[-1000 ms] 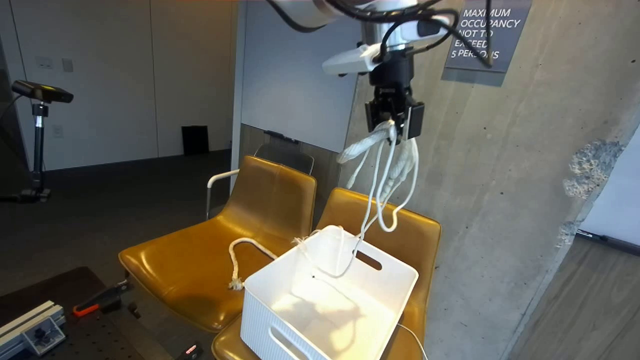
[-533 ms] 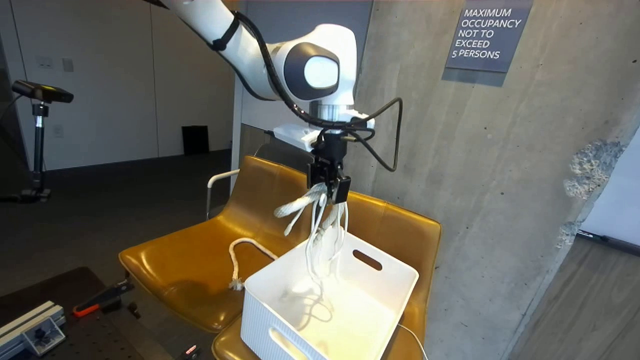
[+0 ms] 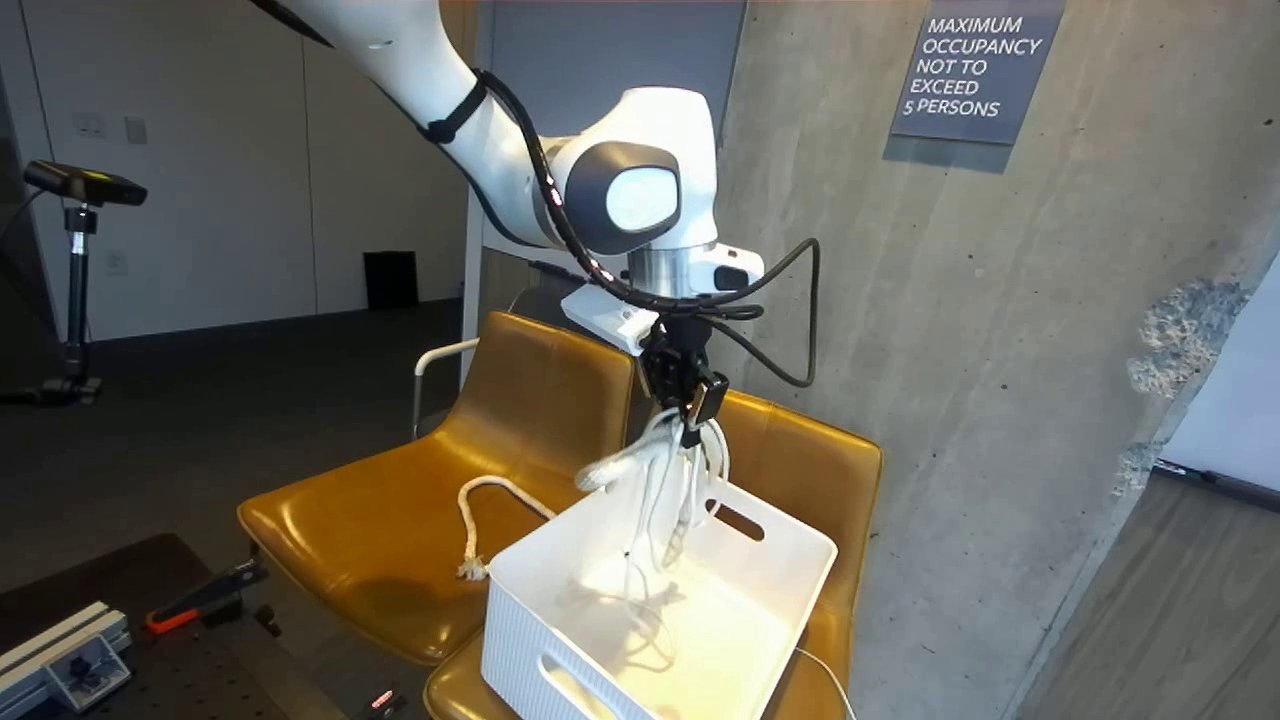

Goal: Put the ropes inside the white basket

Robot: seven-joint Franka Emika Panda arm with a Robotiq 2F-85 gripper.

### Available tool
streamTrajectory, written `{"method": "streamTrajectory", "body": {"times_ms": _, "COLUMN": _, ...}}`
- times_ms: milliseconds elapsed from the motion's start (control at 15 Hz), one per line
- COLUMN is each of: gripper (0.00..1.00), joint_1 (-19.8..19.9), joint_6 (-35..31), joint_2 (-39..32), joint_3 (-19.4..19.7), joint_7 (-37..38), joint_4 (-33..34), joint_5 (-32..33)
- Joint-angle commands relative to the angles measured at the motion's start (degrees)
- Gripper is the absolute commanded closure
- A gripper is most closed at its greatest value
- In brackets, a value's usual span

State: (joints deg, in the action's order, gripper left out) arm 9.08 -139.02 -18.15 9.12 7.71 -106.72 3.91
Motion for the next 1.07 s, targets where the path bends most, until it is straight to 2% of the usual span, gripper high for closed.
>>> {"method": "streamTrajectory", "body": {"times_ms": 0, "gripper": 0.33, "joint_1": -1.86, "joint_6": -6.0, "joint_2": 5.13, "joint_3": -0.38, "joint_7": -0.55, "joint_4": -4.56, "joint_5": 1.1}}
{"method": "streamTrajectory", "body": {"times_ms": 267, "gripper": 0.03, "joint_1": -5.19, "joint_6": -10.04, "joint_2": 12.01, "joint_3": -3.63, "joint_7": -1.9, "joint_4": -11.5, "joint_5": -0.12}}
{"method": "streamTrajectory", "body": {"times_ms": 333, "gripper": 0.0, "joint_1": -6.37, "joint_6": -11.12, "joint_2": 13.69, "joint_3": -4.88, "joint_7": -2.01, "joint_4": -14.14, "joint_5": -0.38}}
{"method": "streamTrajectory", "body": {"times_ms": 533, "gripper": 0.0, "joint_1": -9.73, "joint_6": -13.62, "joint_2": 16.22, "joint_3": -9.23, "joint_7": -2.47, "joint_4": -20.46, "joint_5": -2.39}}
{"method": "streamTrajectory", "body": {"times_ms": 733, "gripper": 0.0, "joint_1": -13.82, "joint_6": -17.79, "joint_2": 15.28, "joint_3": -13.51, "joint_7": -1.37, "joint_4": -26.02, "joint_5": -2.91}}
{"method": "streamTrajectory", "body": {"times_ms": 1000, "gripper": 0.0, "joint_1": -19.46, "joint_6": -23.04, "joint_2": 8.7, "joint_3": -17.57, "joint_7": 2.71, "joint_4": -25.34, "joint_5": 1.4}}
